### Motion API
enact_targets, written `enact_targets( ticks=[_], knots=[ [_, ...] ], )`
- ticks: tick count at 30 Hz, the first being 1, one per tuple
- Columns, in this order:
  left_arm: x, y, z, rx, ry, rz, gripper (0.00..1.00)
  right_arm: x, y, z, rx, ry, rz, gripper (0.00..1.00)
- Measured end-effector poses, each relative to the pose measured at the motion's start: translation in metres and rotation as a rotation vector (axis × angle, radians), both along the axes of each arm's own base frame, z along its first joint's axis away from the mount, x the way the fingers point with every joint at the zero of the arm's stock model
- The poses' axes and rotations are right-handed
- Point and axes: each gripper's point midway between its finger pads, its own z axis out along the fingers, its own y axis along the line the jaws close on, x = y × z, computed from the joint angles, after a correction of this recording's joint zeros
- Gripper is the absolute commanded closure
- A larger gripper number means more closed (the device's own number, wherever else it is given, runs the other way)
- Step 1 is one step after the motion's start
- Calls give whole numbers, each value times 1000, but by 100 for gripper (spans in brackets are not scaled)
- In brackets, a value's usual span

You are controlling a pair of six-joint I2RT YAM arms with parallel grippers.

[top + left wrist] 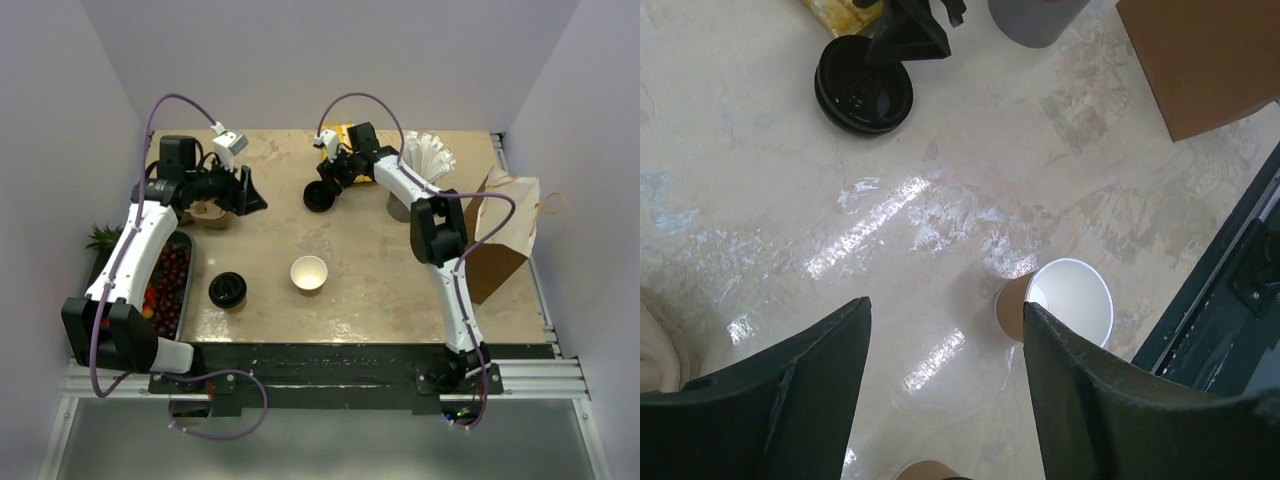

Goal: Pack the takeout coffee

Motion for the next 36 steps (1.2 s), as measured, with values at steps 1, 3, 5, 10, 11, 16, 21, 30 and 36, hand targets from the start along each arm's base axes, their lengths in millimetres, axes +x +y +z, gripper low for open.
enact_targets(
  ticks=[1,3,5,10,11,16,21,30,36],
  knots=[
    [0,0,1,-2,-1,0,34,0,0,-6,-3,8,0,39],
    [0,0,2,-4,-8,0,34,-1,0,-15,-7,24,-2,42],
    [1,0,3,-5,-12,0,34,-1,0,-22,-10,35,-4,43],
    [-3,0,-3,-8,2,4,34,2,2,-21,4,26,-13,45],
    [-4,0,-5,-8,9,4,34,3,2,-21,6,22,-14,45],
    [-7,0,-12,-10,29,4,34,9,5,-16,20,-2,-18,50],
    [-6,-1,-14,-13,28,5,34,12,6,-13,32,-16,-23,61],
    [-2,-2,-12,-20,13,2,35,12,7,-13,35,-17,-27,73],
    [19,0,-30,-19,40,89,39,5,5,-3,53,2,-48,76]
  ],
)
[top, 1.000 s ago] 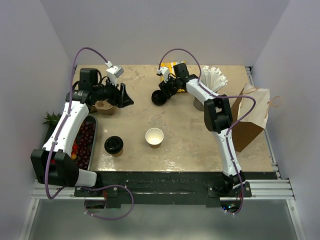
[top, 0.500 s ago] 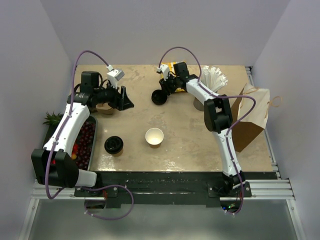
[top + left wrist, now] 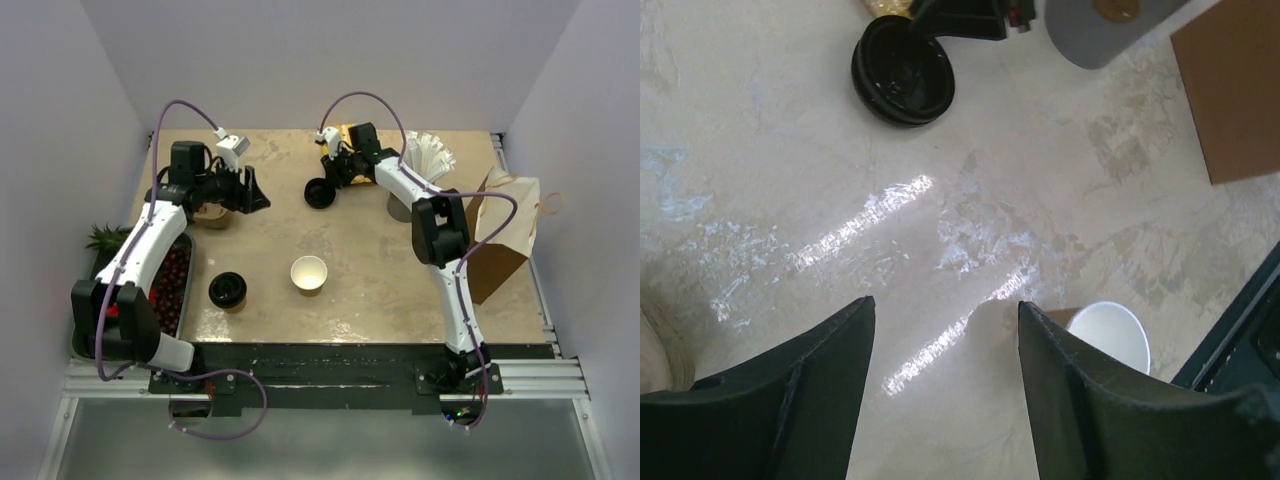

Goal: Pack the takeout coffee

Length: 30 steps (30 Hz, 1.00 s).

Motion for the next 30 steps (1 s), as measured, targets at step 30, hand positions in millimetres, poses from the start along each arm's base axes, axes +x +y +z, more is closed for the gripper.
enact_targets(
  ticks=[30],
  knots=[
    [179,-97,-130,134,85,192,63,-29,-4,60,104,46,-88,68]
  ],
)
